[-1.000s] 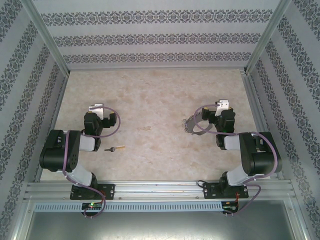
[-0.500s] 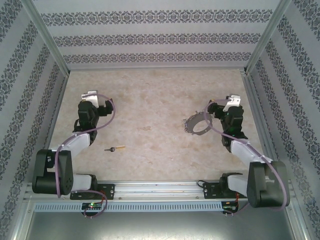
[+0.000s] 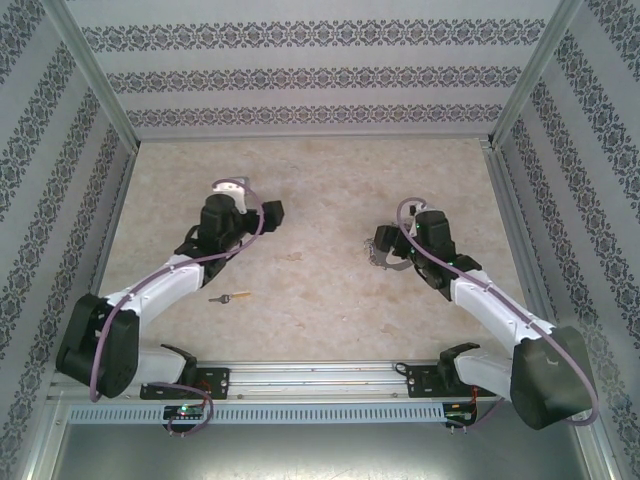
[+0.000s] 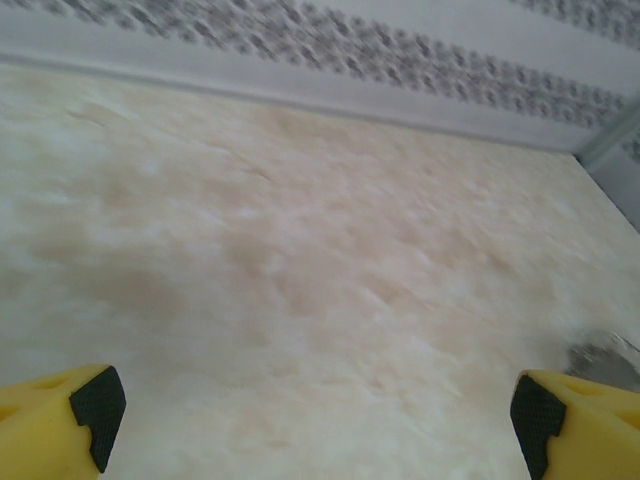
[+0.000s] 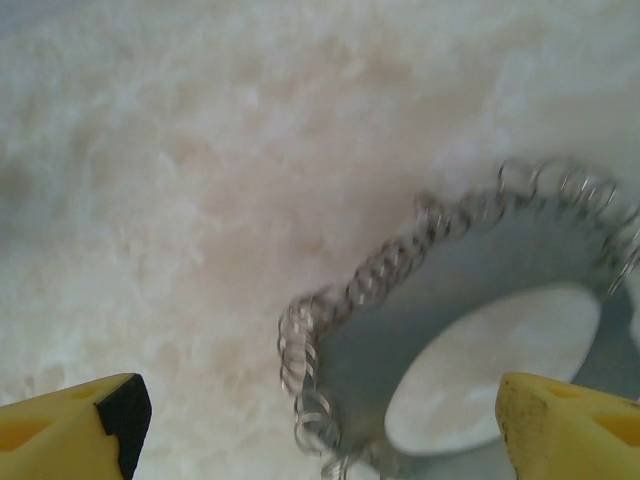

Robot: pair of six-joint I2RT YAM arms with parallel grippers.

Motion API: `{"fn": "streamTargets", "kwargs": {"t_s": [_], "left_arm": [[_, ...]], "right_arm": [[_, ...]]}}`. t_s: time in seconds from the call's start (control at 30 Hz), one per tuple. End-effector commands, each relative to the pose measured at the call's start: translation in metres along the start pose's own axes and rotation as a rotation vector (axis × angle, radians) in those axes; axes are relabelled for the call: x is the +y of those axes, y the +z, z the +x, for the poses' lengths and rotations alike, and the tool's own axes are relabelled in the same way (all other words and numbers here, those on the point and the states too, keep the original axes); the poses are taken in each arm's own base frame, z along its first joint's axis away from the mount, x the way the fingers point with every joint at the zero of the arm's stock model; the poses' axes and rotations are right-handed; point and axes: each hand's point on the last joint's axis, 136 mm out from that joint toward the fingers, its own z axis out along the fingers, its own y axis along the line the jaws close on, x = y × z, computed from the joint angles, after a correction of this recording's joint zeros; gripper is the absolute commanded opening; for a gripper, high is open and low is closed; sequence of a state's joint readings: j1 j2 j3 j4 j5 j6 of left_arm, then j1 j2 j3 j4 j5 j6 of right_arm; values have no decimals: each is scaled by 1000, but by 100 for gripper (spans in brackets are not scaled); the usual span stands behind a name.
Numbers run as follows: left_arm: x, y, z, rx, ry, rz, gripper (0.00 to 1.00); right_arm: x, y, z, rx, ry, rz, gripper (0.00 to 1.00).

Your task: Put the keys on the keyring

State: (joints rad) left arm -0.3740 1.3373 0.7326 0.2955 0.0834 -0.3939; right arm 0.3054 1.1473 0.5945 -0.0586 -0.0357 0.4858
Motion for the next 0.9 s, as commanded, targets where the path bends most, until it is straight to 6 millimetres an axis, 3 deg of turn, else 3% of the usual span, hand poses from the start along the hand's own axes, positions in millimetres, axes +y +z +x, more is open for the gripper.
{"fn": "streamTargets", "kwargs": {"t_s": [0.0, 0.13, 0.27, 0.87], "left_arm": [[-26, 11, 9, 65, -15, 26, 100], [-42, 28, 20, 143, 10, 25, 100], [-45, 34, 21, 143, -16, 26, 100], [-45, 26, 31, 162, -29, 50, 100]], "right_arm": [[-15, 6, 27, 77, 80, 82, 90], [-18, 20, 48, 161, 89, 100, 90], [-17, 32, 60, 208, 99, 114, 90], [5, 70, 57, 260, 79, 132, 89]]}}
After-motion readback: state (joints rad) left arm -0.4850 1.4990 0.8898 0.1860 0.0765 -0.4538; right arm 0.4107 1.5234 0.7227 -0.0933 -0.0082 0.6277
